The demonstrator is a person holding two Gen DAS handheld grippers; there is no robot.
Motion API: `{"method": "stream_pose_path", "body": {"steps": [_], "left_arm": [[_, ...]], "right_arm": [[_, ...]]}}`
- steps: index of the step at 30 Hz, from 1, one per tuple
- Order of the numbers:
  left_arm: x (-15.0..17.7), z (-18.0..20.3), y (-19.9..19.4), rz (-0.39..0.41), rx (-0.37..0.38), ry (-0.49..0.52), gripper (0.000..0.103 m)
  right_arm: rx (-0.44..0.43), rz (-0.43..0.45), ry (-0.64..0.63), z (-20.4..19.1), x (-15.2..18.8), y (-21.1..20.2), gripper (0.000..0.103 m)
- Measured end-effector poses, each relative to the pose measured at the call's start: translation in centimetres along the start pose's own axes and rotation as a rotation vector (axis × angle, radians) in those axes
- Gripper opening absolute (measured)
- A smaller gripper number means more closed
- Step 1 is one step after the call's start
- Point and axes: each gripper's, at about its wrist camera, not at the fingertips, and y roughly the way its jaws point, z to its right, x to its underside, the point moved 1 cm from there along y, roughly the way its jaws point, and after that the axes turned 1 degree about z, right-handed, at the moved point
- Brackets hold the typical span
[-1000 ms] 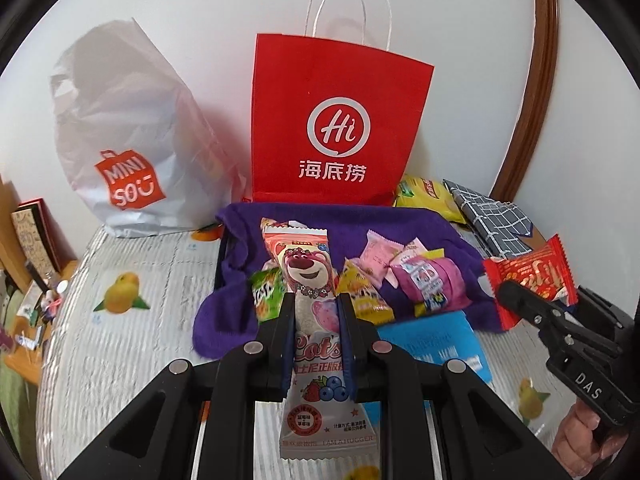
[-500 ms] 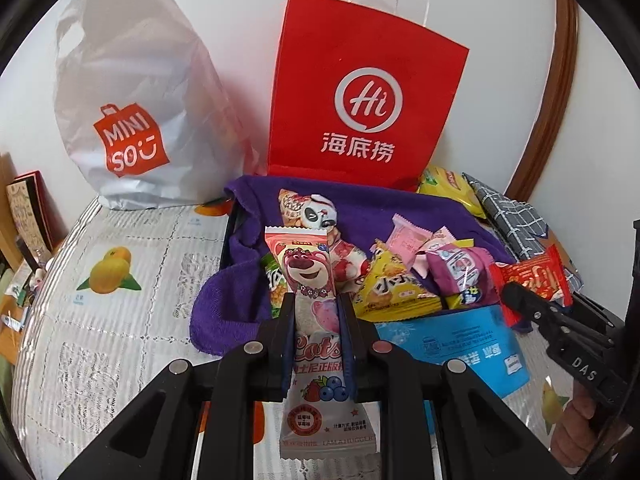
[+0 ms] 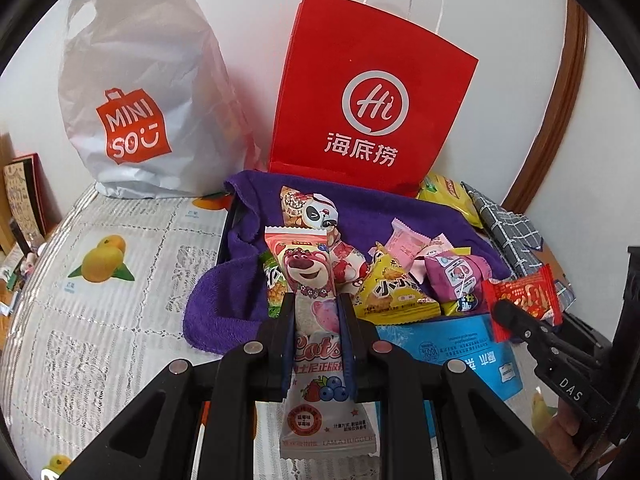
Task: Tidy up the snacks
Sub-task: 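Hold both packets above the snack pile on the towel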
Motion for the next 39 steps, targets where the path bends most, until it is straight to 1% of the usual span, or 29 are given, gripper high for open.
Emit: {"method": "stream_pose_path", "body": {"steps": [7,16,20,23,27,34,39], "left_arm": [[0.0,0.3,-0.3,0.015,-0.003,0.010,0.019],[0.1,-0.5,0.2,-0.002,-0.005,-0.023,0.019],[0.0,-0.8,0.3,-0.003,-0.010,-0.037,0.019],[0.1,-1.1,0.7,-0.018,-0.008,-0.052,0.019],[0.1,-1.4,0.9,-0.023,-0.015,-0.061,0.019],[0.2,-1.8,1.3,-0.036,-0.013,-0.074,0.019],[0.2,-1.8,1.4,-0.039,-0.007,-0.073,0.019]], "right_arm": [[0.003,-0.017,0.029,0.0,-0.9,0.4,0.037],[0.020,0.016,0.035,0.3,-4.3,-0.4,0.037],[0.016,0.020,0.031,0.0,-5.6,-0.3,0.037],[0.004,0.026,0.037,-0.1,-6.3,-0.1,0.037],[-0.010,0.027,0.055,0.0,-6.7,0.4,0.037],[-0.010,0.012,0.059,0.2,-6.7,1.1,0.037],[-0.010,0.021,0.041,0.1,-7.6,0.9,0.037]]}}
